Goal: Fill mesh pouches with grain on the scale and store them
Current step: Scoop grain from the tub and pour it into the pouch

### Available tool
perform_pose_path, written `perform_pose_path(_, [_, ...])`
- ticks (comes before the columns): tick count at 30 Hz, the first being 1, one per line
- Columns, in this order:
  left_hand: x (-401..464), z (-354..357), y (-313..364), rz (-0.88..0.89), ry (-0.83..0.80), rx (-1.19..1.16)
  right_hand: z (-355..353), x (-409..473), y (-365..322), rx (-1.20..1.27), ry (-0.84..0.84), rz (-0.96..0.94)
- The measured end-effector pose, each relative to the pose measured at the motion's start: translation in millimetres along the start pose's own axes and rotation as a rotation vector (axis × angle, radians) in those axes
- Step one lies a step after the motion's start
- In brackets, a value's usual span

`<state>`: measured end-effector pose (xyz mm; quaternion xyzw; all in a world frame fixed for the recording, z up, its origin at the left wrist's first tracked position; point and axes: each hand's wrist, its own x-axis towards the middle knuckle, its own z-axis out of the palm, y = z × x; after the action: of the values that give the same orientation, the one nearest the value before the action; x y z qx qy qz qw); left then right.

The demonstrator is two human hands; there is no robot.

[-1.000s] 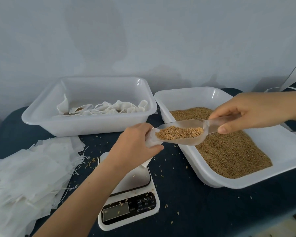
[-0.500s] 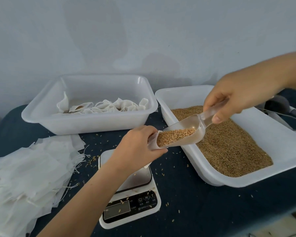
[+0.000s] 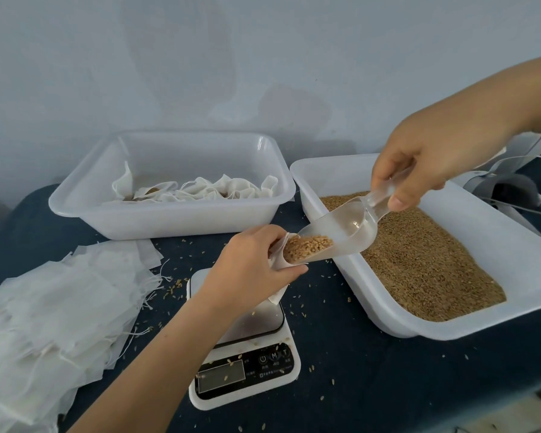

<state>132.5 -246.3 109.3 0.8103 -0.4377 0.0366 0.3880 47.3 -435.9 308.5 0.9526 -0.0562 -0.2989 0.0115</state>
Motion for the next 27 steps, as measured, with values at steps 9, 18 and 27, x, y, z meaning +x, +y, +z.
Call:
perform_pose_path(9, [-1, -1, 2, 0.005, 0.013, -0.010, 4, 0, 6, 0.043, 0.013, -0.011])
perform_pose_path(18, [4, -17, -1, -0.033, 0.066, -0.080, 49, 2, 38, 0.345, 0.164, -0.145])
perform_pose_path(27, [10, -29, -1, -0.125, 0.138, -0.142, 119, 11, 69, 0.758, 0.437, -0.197])
